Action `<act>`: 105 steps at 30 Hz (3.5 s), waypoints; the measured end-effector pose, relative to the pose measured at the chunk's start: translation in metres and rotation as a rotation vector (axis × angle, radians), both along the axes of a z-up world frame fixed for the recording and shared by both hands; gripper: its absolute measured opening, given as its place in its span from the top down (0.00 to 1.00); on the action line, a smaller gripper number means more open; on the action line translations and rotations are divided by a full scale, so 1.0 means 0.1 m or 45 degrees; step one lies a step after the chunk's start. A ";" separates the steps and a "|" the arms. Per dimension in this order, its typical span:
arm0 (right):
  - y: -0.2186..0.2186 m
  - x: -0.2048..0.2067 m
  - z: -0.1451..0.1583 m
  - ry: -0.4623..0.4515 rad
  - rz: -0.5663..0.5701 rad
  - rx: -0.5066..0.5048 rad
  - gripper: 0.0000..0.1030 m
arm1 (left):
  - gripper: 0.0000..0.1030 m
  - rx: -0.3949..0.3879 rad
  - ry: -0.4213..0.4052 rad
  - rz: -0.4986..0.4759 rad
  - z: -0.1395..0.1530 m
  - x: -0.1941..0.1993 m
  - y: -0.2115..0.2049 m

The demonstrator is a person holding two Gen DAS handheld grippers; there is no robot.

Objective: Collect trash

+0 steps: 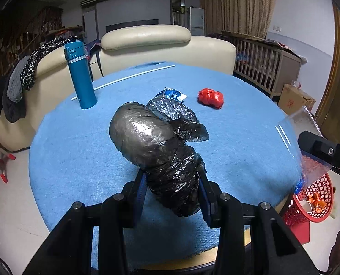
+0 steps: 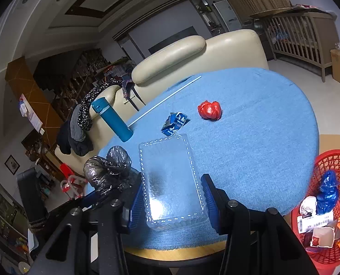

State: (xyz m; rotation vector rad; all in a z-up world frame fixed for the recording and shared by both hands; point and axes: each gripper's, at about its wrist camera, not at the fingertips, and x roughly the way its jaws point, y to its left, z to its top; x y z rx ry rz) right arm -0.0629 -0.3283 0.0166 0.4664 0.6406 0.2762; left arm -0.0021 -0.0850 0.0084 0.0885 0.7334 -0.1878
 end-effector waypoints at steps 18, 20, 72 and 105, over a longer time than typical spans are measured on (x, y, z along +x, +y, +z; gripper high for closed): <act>-0.02 0.00 -0.12 0.030 -0.016 0.011 0.51 | 0.58 0.031 0.057 0.012 -0.09 0.04 -0.01; -0.03 0.00 -0.12 0.028 -0.016 0.012 0.51 | 0.58 0.035 0.055 0.013 -0.09 0.04 -0.01; -0.14 -0.04 -0.19 0.059 -0.079 0.031 0.51 | 0.58 0.072 0.075 -0.035 -0.13 0.09 -0.05; -0.39 -0.16 -0.25 0.063 -0.166 0.056 0.51 | 0.58 0.096 0.075 -0.070 -0.16 0.11 -0.07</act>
